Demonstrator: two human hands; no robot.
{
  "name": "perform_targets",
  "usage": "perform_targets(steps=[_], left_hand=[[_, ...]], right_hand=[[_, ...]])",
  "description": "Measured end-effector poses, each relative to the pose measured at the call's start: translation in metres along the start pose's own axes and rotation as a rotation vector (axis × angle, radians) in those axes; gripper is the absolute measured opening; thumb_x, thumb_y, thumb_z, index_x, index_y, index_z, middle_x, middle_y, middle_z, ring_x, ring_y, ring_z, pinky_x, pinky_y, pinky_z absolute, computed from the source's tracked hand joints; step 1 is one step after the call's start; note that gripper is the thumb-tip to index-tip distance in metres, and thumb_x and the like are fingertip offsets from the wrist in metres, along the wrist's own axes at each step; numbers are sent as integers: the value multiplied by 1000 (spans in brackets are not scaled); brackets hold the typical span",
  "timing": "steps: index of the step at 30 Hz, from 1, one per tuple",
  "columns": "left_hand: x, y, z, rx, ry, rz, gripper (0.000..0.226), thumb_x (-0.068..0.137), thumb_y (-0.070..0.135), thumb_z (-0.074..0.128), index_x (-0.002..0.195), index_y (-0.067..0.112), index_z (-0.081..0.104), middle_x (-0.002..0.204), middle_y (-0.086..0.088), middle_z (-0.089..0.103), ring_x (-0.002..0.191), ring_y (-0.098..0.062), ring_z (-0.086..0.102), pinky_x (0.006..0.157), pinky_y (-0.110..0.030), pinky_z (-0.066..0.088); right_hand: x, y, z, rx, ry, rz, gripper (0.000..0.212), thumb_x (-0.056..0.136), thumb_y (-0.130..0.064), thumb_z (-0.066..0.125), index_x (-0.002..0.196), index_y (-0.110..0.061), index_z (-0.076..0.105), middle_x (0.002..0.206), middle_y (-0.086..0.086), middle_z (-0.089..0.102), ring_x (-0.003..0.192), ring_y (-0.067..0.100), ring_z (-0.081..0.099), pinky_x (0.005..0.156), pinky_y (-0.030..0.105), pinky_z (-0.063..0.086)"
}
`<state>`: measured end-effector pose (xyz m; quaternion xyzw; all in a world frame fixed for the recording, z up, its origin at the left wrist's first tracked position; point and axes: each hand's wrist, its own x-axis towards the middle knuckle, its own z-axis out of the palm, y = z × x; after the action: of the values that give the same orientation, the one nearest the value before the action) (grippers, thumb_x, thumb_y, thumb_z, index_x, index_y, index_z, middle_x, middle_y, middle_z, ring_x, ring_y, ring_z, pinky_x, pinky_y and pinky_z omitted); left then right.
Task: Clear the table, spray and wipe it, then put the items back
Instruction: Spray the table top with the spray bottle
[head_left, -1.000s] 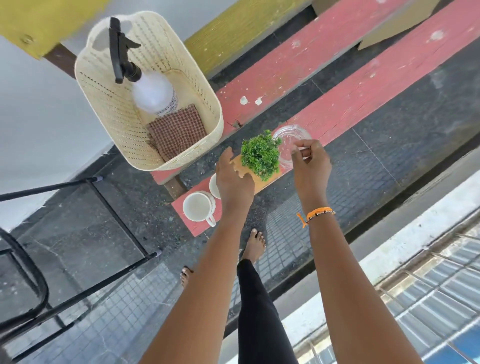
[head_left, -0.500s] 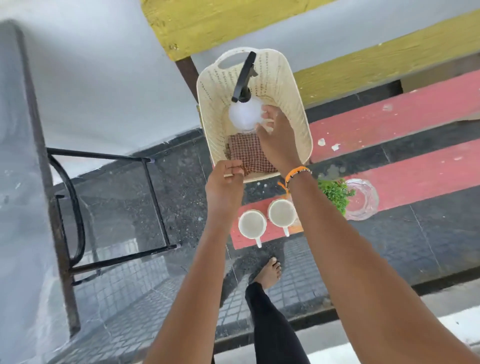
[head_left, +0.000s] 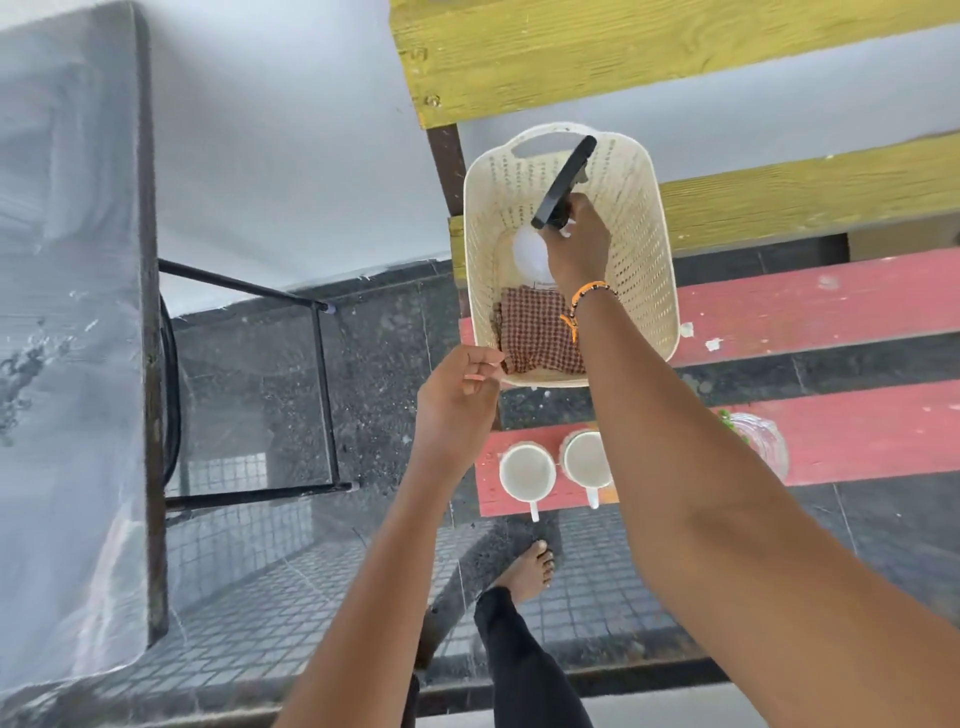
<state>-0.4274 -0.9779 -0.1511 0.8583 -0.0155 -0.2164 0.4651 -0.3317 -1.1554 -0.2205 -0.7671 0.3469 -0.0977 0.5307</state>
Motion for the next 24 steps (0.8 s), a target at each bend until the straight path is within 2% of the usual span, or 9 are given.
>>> perform_targets(steps=[2,5,9,12,14,16,17,20,24], left_hand=[[-3,3,-5,-5,-5,3,22,88,5,52,103,19,61,89,18,59,82,5,56,67,2,41],[-9,8,-20,-50,-1,-5,23,88,7,52,99,25,61,92,15,62,79,5,58,64,0,41],[-20,15,-46,-111,39,14,20,89,11,54,97,27,62,92,16,63,74,10,58,62,0,42],[-32,20,-69,-177,86,44,22,89,12,56,90,32,62,89,17,64,69,11,58,59,0,43],[-41,24,-87,-227,120,48,23,88,12,57,88,34,62,89,17,64,69,10,59,60,0,43],[-52,27,-109,-273,151,46,23,88,14,58,86,36,63,89,18,65,74,8,59,64,-2,44],[-58,28,-120,-303,166,44,23,87,13,58,86,36,63,90,17,65,77,5,60,67,-5,45],[-78,27,-162,-397,216,58,24,86,9,59,85,33,63,89,10,65,84,-11,61,78,-20,47],[-111,8,-233,-451,280,74,24,86,5,57,85,29,64,83,8,64,82,-15,57,81,-28,47]], right_hand=[[-3,-3,-2,-8,2,-7,21,87,-5,57,108,0,56,103,10,63,95,20,55,89,34,46],[-27,-9,-14,18,-22,-109,18,87,-1,54,105,2,54,100,12,60,92,20,52,79,24,39],[-68,-39,-31,73,5,-328,20,90,-1,48,109,3,50,103,17,59,94,23,52,81,22,39],[-103,-75,-43,225,-1,-401,13,92,-6,45,105,-5,44,96,9,51,89,18,48,82,21,38],[-131,-100,-45,262,-41,-425,10,93,-10,43,102,-11,41,92,8,48,86,19,47,82,25,39],[-162,-122,-40,250,-108,-435,6,92,-13,43,98,-12,41,90,16,49,84,27,48,79,35,41],[-177,-132,-37,248,-136,-431,6,92,-15,43,97,-11,42,87,15,50,81,26,48,77,36,41],[-223,-157,-15,280,-203,-386,7,92,-20,47,94,-14,44,75,-3,50,70,12,49,71,25,41],[-290,-198,39,443,-232,-258,18,87,-14,60,83,0,48,55,2,47,48,11,45,52,17,42]])
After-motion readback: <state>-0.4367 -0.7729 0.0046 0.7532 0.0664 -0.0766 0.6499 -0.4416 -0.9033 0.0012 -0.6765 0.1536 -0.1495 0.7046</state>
